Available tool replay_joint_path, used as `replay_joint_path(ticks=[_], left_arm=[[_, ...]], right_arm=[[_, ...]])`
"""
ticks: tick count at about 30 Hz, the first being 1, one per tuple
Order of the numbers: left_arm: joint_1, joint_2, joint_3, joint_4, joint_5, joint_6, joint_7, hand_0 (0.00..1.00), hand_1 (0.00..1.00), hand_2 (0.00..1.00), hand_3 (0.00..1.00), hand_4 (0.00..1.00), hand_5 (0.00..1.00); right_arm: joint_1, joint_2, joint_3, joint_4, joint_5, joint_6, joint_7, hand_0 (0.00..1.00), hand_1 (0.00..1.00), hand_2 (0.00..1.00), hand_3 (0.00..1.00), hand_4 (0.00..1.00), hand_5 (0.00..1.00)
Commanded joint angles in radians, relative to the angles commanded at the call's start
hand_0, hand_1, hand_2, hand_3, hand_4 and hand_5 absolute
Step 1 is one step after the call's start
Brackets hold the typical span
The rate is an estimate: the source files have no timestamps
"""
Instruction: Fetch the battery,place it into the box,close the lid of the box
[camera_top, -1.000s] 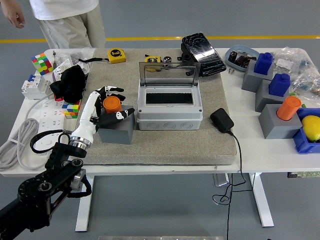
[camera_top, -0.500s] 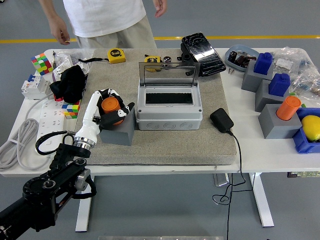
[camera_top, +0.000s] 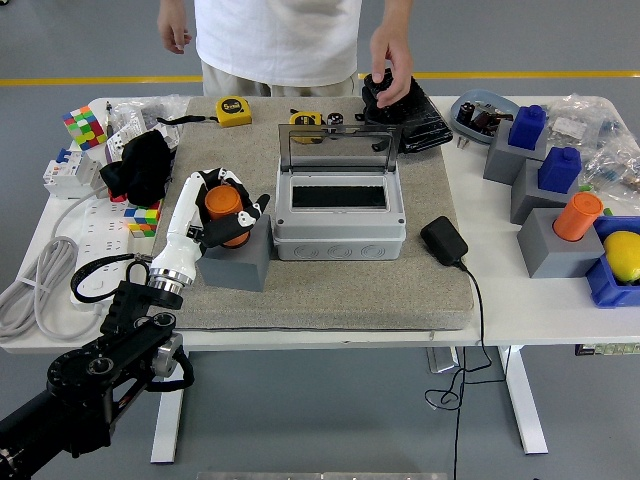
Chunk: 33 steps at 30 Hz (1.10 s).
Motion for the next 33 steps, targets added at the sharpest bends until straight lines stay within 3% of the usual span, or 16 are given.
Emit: replay_joint_path(ticks=[2, 6, 10, 15, 19, 24, 25, 30, 31, 33], left_arm=[[-0.012, 0.008, -0.014, -0.027, 0.067, -0.002, 0.04, 0.195, 0.099, 0.126, 0.176, 0.182, 0.002], [-0.069, 0.027, -0.023, -0.09, 0.228, -0.027, 0.183, 0.195, 0.099, 0.126, 0.176, 0.182, 0.002], [-0.165, 0.041, 0.031, -0.105, 0.396, -0.044, 0.313, 0.192, 0.102, 0.131, 0.189, 0.174, 0.002], [-0.305, 0.026, 0.142, -0.057, 0.607, -0.058, 0.49, 0.193, 0.111, 0.14, 0.201, 0.17, 0.002], [-0.373, 0.0, 0.217, -0.003, 0.72, -0.064, 0.603, 0.208, 0.127, 0.159, 0.231, 0.177, 0.002], [-0.42, -0.038, 0.278, 0.056, 0.75, -0.066, 0.665, 0.208, 0.127, 0.159, 0.231, 0.177, 0.002], [-0.427, -0.048, 0.286, 0.069, 0.749, -0.065, 0.674, 0.222, 0.154, 0.175, 0.228, 0.601, 0.002], [-0.46, -0.094, 0.322, 0.131, 0.73, -0.04, 0.691, 0.222, 0.154, 0.175, 0.228, 0.601, 0.002], [-0.464, -0.101, 0.327, 0.139, 0.725, -0.032, 0.691, 0.244, 0.178, 0.192, 0.257, 0.768, 0.002], [-0.469, -0.117, 0.334, 0.156, 0.709, -0.01, 0.693, 0.244, 0.178, 0.192, 0.257, 0.768, 0.002]], right_arm=[[0.0, 0.0, -0.003, 0.0, 0.001, 0.0, 0.0, 0.677, 0.721, 0.715, 0.69, 0.998, 0.694], [0.003, -0.001, -0.006, 0.0, 0.002, 0.0, -0.001, 0.677, 0.721, 0.715, 0.69, 0.998, 0.694], [0.007, -0.004, -0.01, 0.0, 0.003, 0.0, -0.001, 0.678, 0.721, 0.715, 0.69, 0.998, 0.694], [0.011, -0.007, -0.022, 0.001, 0.006, -0.001, -0.001, 0.678, 0.721, 0.715, 0.69, 0.998, 0.694], [0.012, -0.007, -0.028, 0.001, 0.009, -0.002, -0.002, 0.678, 0.721, 0.715, 0.69, 0.998, 0.694], [0.008, -0.01, -0.039, 0.001, 0.013, -0.001, -0.004, 0.678, 0.721, 0.715, 0.69, 0.998, 0.694], [0.007, -0.011, -0.04, 0.001, 0.013, -0.001, -0.004, 0.678, 0.721, 0.714, 0.689, 0.998, 0.694], [0.006, -0.011, -0.047, 0.0, 0.015, -0.001, -0.004, 0.678, 0.721, 0.714, 0.689, 0.998, 0.694], [0.006, -0.011, -0.047, 0.001, 0.015, -0.001, -0.004, 0.678, 0.721, 0.715, 0.689, 0.998, 0.693], [0.007, -0.01, -0.05, 0.001, 0.015, -0.001, -0.004, 0.678, 0.721, 0.715, 0.689, 0.998, 0.693]])
